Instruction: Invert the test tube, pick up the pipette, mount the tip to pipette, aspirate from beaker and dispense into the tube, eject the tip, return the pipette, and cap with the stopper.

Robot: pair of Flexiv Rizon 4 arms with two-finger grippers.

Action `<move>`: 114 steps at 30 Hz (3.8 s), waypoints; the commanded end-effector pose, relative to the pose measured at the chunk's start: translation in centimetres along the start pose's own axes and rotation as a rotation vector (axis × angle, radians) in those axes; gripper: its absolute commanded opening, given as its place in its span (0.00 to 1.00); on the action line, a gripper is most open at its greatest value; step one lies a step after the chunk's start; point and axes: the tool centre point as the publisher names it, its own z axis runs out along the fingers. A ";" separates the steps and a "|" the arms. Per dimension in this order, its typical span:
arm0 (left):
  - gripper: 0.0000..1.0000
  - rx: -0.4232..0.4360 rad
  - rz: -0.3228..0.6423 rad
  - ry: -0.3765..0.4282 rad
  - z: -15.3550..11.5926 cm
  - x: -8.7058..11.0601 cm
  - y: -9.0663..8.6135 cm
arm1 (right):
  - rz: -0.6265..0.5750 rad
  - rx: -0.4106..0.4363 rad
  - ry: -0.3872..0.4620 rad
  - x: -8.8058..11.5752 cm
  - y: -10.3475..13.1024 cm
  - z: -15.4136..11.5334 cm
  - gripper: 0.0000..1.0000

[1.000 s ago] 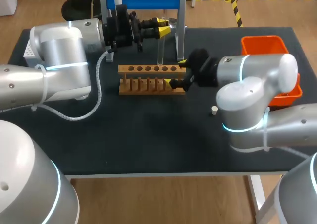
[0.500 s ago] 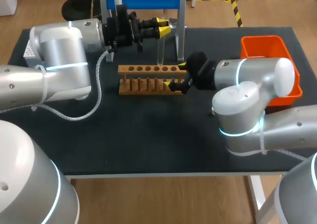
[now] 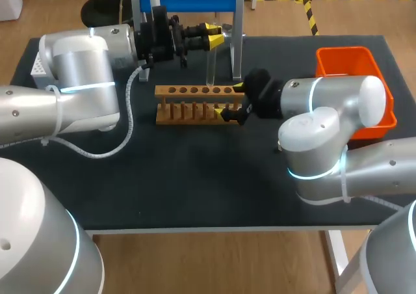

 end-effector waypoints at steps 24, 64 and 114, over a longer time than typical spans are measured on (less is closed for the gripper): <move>0.00 -0.019 0.003 -0.020 0.4 -1.1 0.0 | 0.000 0.004 0.002 0.0 0.1 -0.1 1.00; 0.00 0.018 -0.040 -0.043 -0.5 -1.9 3.7 | 0.000 0.004 0.002 0.0 0.1 -0.1 1.00; 0.00 0.030 0.008 -0.054 -0.7 -2.6 5.8 | 0.000 0.004 0.002 0.0 0.1 -0.1 1.00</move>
